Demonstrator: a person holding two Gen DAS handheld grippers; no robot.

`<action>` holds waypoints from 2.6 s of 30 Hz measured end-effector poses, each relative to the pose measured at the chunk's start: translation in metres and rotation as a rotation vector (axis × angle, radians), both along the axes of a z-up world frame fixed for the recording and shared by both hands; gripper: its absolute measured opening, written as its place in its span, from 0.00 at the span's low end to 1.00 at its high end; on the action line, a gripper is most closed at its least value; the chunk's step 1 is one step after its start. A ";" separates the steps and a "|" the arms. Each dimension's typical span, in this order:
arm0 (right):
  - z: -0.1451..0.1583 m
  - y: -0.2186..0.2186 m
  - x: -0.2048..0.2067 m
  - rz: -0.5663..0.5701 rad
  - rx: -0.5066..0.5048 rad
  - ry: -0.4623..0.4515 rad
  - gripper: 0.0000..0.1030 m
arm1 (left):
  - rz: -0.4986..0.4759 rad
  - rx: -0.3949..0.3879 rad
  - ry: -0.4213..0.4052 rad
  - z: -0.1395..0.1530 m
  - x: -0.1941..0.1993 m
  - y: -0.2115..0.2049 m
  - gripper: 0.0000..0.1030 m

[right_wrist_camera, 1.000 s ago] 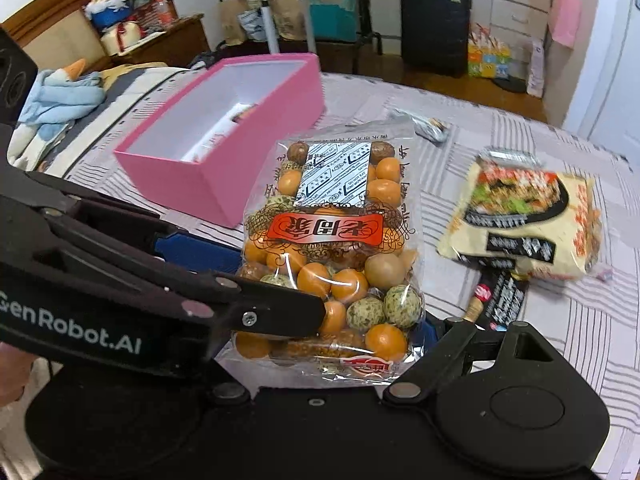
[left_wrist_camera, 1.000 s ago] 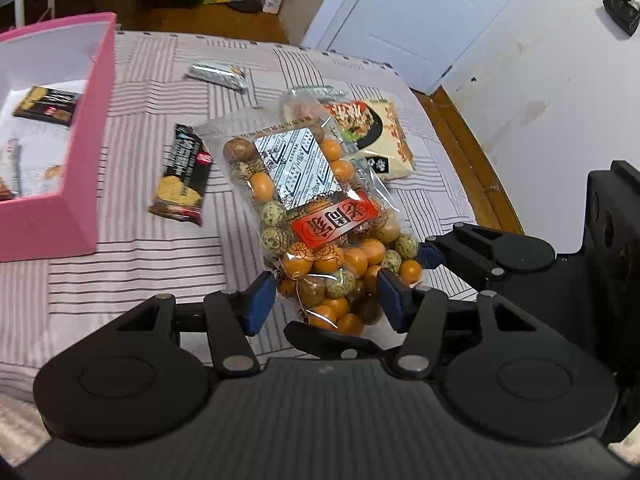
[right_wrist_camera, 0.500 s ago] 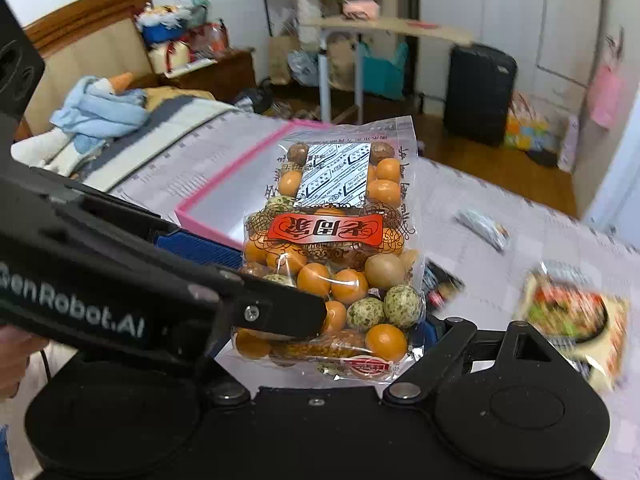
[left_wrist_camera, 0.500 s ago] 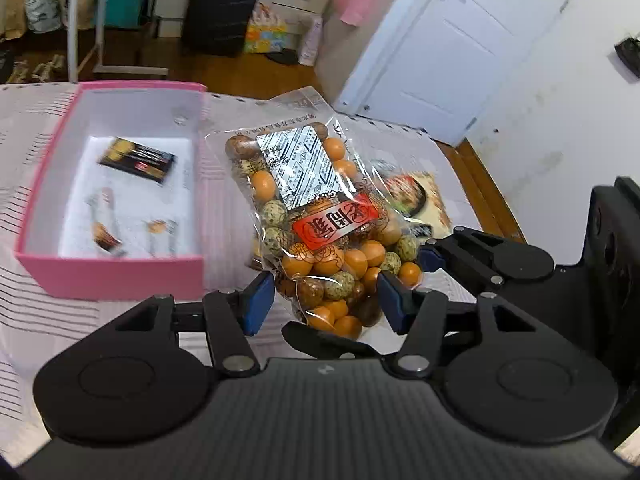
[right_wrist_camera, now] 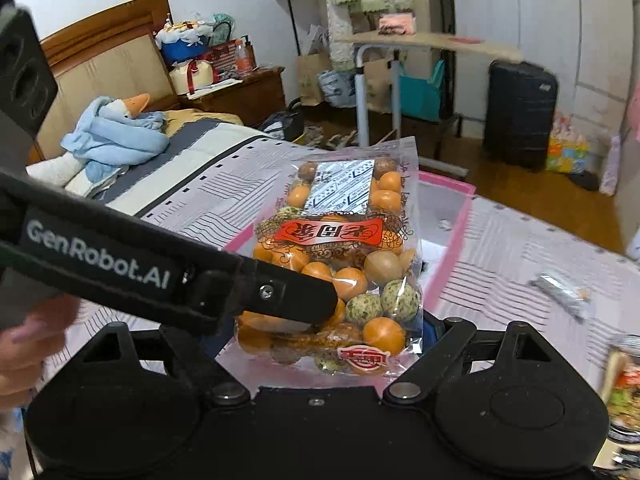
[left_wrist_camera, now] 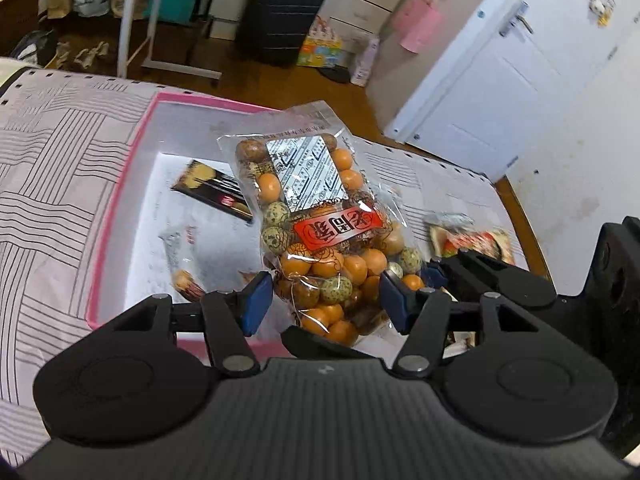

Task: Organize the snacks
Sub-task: 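Lower the peanut bag into the pink box and open both grippers, then move both grippers to the black NB cracker pack on the bed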

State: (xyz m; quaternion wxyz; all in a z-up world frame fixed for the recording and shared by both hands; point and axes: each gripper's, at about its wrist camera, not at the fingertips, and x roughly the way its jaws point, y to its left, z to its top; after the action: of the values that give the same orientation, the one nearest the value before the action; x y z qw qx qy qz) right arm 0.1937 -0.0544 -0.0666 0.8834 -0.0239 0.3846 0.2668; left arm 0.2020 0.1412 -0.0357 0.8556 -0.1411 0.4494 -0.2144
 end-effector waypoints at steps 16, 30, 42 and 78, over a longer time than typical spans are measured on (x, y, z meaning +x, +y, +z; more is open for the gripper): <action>-0.048 0.034 0.029 0.006 -0.090 0.086 0.87 | 0.083 -0.023 0.099 -0.074 0.056 0.036 0.58; 0.020 -0.048 -0.025 0.003 -0.043 0.000 0.86 | 0.057 0.141 -0.062 -0.014 0.006 0.007 0.59; 0.068 -0.138 -0.073 -0.040 0.000 -0.215 0.87 | -0.095 0.154 -0.165 0.048 -0.039 -0.075 0.59; -0.128 -0.161 -0.021 0.052 -0.080 0.043 0.67 | -0.078 0.420 0.098 -0.130 0.051 -0.229 0.48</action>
State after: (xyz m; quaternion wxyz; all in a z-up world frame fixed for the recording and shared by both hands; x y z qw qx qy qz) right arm 0.1729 -0.2153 -0.1941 0.8660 -0.0637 0.4131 0.2744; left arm 0.2534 -0.0873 -0.1659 0.8344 0.0475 0.5305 -0.1416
